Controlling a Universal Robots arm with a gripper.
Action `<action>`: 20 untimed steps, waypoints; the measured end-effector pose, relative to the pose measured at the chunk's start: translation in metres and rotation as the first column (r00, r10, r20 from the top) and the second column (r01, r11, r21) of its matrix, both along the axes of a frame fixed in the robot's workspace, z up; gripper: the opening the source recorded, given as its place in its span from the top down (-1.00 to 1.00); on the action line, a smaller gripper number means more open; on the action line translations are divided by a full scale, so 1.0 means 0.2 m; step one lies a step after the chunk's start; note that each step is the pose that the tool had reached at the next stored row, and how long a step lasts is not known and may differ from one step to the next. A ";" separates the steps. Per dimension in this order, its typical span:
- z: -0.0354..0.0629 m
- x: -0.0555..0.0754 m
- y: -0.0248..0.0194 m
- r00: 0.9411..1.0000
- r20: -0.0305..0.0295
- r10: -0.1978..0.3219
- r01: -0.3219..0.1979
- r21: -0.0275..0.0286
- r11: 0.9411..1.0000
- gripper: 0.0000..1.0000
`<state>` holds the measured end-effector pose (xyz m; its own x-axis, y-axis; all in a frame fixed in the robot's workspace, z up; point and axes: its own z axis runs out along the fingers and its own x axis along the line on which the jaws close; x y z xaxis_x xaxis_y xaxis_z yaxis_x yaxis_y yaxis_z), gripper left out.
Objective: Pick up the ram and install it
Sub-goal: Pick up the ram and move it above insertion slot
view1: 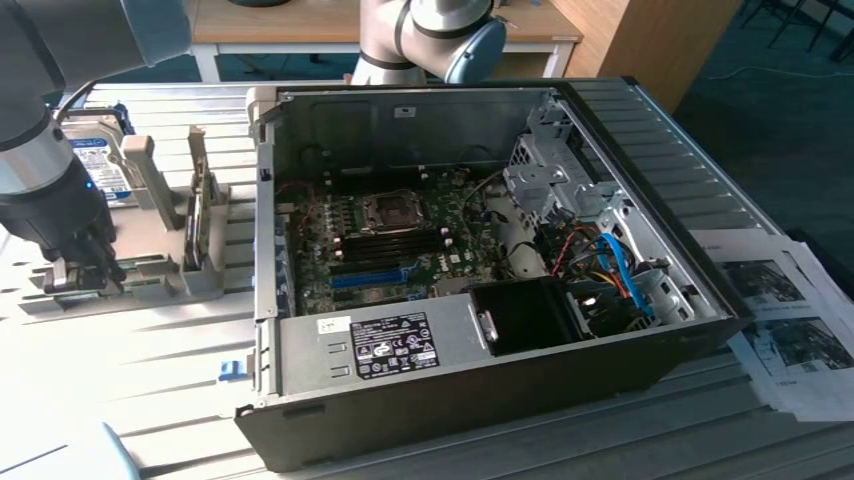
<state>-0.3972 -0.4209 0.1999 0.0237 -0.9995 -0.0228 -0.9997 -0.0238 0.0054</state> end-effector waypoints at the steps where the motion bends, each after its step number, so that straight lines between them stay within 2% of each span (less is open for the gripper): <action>1: -0.001 0.00 0.000 1.000 0.000 0.000 0.000 0.000 1.000 0.52; 17: 0.000 0.00 0.000 1.000 0.000 0.000 0.000 0.000 1.000 0.52; 18: 0.000 0.00 0.000 1.000 0.000 0.000 0.000 0.000 1.000 0.55; 19: -0.001 0.00 0.000 1.000 0.000 0.000 0.000 0.000 1.000 0.68; 20: -0.001 0.00 0.001 1.000 0.000 0.000 0.000 0.000 1.000 0.68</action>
<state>-0.3973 -0.4208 0.1998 0.0236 -0.9995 -0.0226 -0.9997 -0.0237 0.0056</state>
